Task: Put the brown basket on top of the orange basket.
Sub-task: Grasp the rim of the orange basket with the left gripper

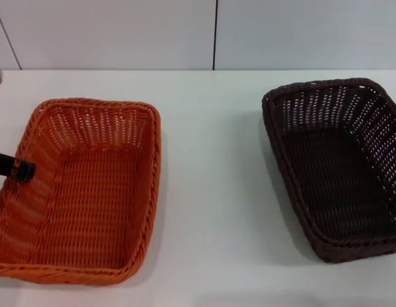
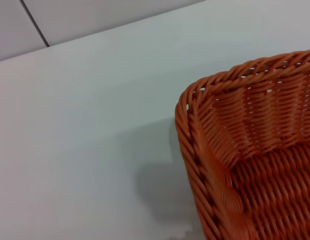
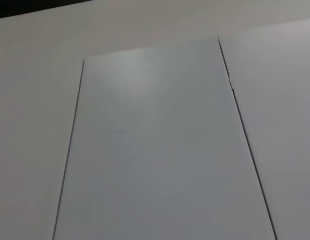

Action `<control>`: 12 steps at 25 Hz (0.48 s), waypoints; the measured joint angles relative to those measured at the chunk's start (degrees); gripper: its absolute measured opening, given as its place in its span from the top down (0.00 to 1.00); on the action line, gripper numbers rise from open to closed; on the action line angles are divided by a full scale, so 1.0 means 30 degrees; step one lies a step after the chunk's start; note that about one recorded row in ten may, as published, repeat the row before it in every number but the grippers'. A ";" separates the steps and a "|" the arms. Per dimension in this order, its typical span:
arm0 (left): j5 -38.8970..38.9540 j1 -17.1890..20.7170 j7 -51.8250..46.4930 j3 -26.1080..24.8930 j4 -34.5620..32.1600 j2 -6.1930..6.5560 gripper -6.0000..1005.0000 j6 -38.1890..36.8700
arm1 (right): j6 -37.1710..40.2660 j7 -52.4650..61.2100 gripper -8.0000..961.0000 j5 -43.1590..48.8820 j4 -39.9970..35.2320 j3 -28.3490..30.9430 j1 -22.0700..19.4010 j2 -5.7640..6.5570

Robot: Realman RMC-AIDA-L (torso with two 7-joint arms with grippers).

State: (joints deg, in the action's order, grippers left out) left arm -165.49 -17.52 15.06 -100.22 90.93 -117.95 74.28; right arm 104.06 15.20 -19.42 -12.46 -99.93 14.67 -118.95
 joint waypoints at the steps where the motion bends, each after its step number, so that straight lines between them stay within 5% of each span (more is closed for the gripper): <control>1: 0.0002 0.0004 0.0070 0.0000 0.0000 0.0000 0.59 0.0015 | -0.0001 -0.0001 0.14 0.0000 -0.0001 0.0012 0.0010 0.0006; 5: 0.0006 0.0098 0.0625 0.0033 0.0218 -0.0004 0.73 0.0077 | 0.0000 -0.0001 0.14 0.0000 -0.0029 0.0058 0.0052 0.0012; 12: 0.0069 0.0015 0.2298 -0.0037 0.1535 -0.0007 0.75 0.0650 | 0.0027 -0.0001 0.14 -0.0080 -0.0084 0.0062 -0.0045 0.0038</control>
State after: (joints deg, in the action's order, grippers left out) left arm -165.28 -17.47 21.95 -100.34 95.54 -117.96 76.23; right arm 104.14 15.20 -19.66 -12.71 -99.74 14.53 -118.83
